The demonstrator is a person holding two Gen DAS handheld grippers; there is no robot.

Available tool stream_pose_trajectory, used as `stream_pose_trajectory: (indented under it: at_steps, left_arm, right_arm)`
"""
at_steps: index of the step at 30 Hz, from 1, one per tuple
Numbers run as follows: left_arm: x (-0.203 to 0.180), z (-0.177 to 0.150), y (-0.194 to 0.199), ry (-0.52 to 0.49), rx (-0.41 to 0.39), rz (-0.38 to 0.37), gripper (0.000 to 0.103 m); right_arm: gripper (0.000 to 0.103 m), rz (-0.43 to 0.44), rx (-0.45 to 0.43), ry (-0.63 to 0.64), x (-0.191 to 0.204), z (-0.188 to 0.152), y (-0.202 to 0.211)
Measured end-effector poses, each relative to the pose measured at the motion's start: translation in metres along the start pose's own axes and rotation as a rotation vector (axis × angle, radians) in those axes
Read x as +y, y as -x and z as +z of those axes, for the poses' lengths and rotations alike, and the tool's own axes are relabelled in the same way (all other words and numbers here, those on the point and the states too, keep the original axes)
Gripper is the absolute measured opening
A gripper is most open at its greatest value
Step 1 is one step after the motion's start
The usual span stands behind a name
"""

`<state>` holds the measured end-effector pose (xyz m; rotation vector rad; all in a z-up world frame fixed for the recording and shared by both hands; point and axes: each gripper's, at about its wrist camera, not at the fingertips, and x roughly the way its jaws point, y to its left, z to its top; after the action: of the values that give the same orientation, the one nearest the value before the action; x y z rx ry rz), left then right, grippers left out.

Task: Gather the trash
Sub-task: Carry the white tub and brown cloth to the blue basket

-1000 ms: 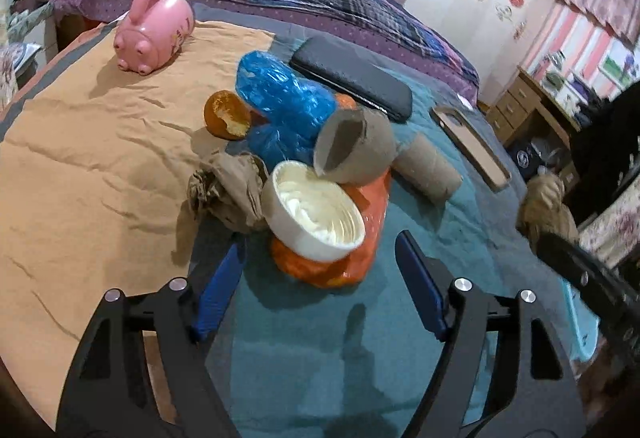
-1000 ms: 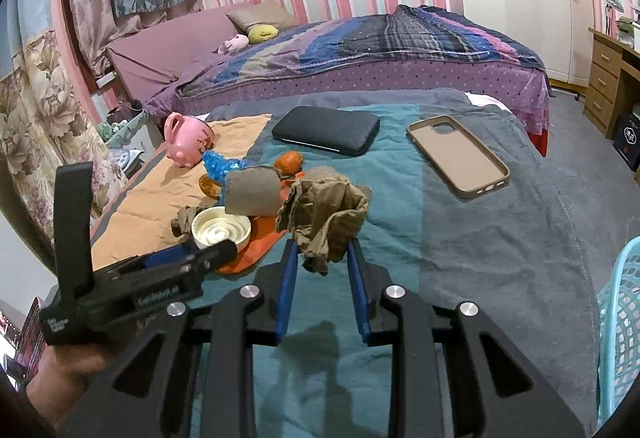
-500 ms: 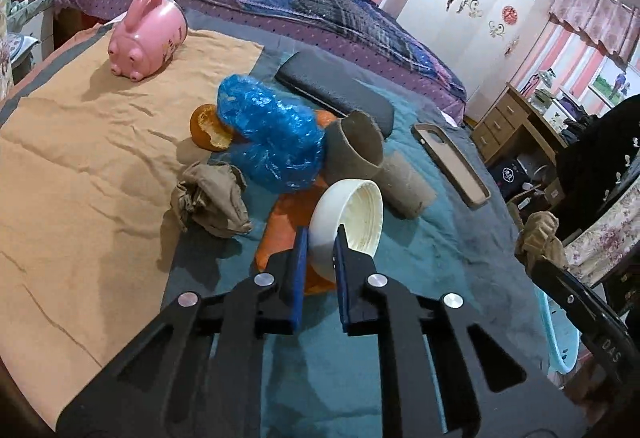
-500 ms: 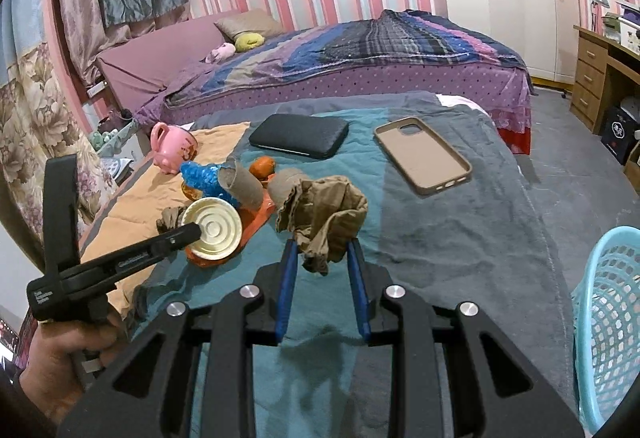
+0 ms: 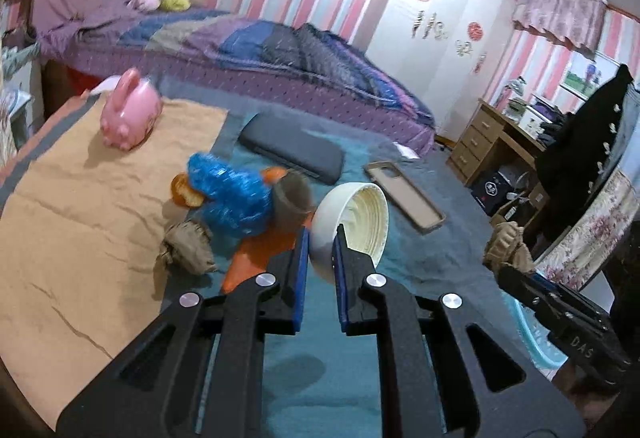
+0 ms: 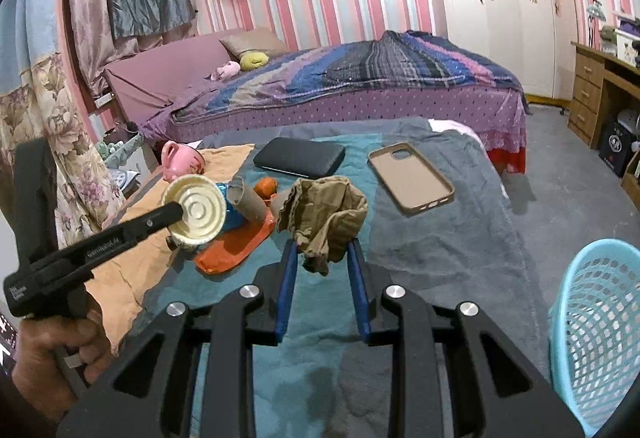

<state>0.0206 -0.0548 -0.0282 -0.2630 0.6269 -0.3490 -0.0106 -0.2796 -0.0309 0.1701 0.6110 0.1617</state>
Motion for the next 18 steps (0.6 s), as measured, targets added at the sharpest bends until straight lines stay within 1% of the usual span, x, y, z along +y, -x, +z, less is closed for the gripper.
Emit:
stream_pose_trajectory:
  at_steps: [8,14,18]
  left_arm:
    - [-0.020,0.003,0.005,-0.020,-0.020,-0.039,0.011]
    - [-0.037,0.005,0.008,-0.064,-0.047,-0.030,0.011]
    - [-0.049,0.004,0.005,-0.081,-0.049,-0.043,0.011]
  right_arm:
    - [0.026,-0.032,-0.014,-0.012,-0.016,-0.001,0.017]
    - [0.026,-0.059,-0.038,-0.036,-0.033,-0.001,0.031]
    - [0.026,-0.080,-0.053,-0.048,-0.047,-0.001,0.042]
